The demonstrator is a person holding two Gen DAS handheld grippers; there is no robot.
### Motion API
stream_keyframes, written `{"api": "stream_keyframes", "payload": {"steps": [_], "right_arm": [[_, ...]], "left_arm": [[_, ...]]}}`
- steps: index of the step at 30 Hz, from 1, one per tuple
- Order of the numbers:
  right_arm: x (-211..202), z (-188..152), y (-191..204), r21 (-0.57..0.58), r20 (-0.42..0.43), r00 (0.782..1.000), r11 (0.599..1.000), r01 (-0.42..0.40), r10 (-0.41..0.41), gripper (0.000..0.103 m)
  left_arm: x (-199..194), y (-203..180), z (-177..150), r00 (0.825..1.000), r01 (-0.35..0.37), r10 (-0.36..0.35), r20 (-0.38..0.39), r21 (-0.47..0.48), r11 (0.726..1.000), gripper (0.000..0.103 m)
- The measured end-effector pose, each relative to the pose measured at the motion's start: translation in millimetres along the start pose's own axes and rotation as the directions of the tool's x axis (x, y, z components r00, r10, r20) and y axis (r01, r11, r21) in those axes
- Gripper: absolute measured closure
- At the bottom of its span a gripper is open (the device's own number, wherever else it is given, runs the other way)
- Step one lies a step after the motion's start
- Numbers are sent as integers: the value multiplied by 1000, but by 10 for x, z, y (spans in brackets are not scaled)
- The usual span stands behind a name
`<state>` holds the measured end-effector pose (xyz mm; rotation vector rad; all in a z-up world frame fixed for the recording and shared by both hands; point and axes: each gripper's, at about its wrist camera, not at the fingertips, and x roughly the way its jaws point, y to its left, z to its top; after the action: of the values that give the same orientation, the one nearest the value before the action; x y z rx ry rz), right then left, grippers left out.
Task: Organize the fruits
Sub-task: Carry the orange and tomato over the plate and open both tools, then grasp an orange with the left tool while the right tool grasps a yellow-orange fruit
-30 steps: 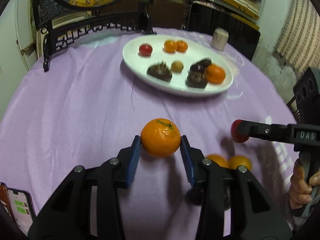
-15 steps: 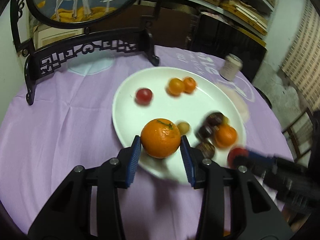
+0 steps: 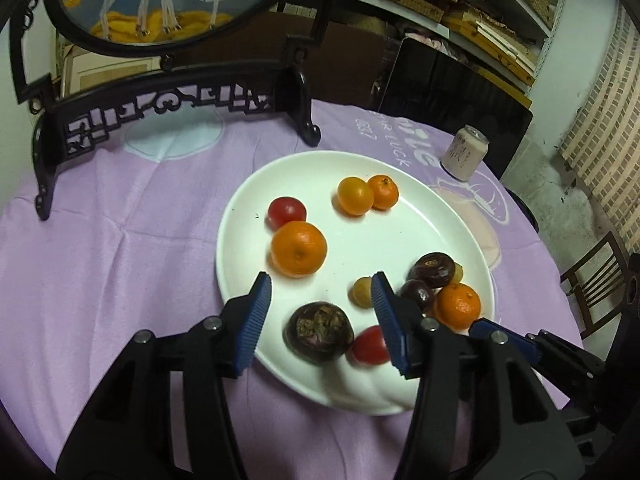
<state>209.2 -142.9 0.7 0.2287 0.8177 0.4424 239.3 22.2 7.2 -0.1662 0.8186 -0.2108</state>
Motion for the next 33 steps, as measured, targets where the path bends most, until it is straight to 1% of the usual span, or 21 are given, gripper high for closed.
{"api": "stream_keyframes", "payload": {"steps": [3,6,8,11,12,15,17,18,22,24,28,30,31,33], "right_arm": [[-116,-81,-17,12,-6,1000,1000,-9,9,45],[-257,-191,-45,28,-9,1000,999,-16,16,45],[-366,-278,-72,44,-7,999,999,-31,32,45],[-508,-419,-100,58,-7,999,998,-39,39,45],[-548,-461,-106,59,-7,999,997,-42,42,45],[-705,-635,-142,58,-7,999,997,-53,54,45],[-806,-742,-178,66,-5,998,996,-62,62,44],[-841,-778,-201,72,-5,998,996,-60,60,41],[-895,-835,-270,94,-4,998,994,-58,58,40],[-899,-817,-291,102,0,998,993,-58,59,40],[-908,-811,-323,113,-3,998,992,-58,59,40],[-911,-811,-320,108,-2,998,993,-55,56,40],[-913,-812,-316,105,-1,999,993,-54,54,40],[-919,-814,-303,100,0,999,994,-53,53,40]], "left_arm": [[-102,-22,-71,1000,-8,8,-2,7,1000,49],[-262,-41,-275,1000,-15,15,2,36,999,48],[-362,-55,-448,1000,-14,15,-10,54,998,48],[-546,-85,-713,1000,7,-5,-25,77,997,48],[-585,-99,-759,1000,11,-9,-27,86,996,46],[-773,-199,-988,999,30,-27,-27,146,989,28],[-864,-266,-1137,998,55,-49,-40,187,981,28],[-909,-307,-1231,997,70,-62,-46,210,975,28],[-904,-389,-1375,994,92,-75,-76,250,964,28],[-849,-407,-1405,994,81,-58,-96,263,961,28],[-763,-400,-1431,990,87,-55,-130,260,962,28],[-723,-404,-1453,990,72,-36,-139,266,961,28],[-691,-392,-1454,989,64,-25,-146,265,962,26],[-650,-348,-1441,987,74,-36,-159,245,967,23]]}}
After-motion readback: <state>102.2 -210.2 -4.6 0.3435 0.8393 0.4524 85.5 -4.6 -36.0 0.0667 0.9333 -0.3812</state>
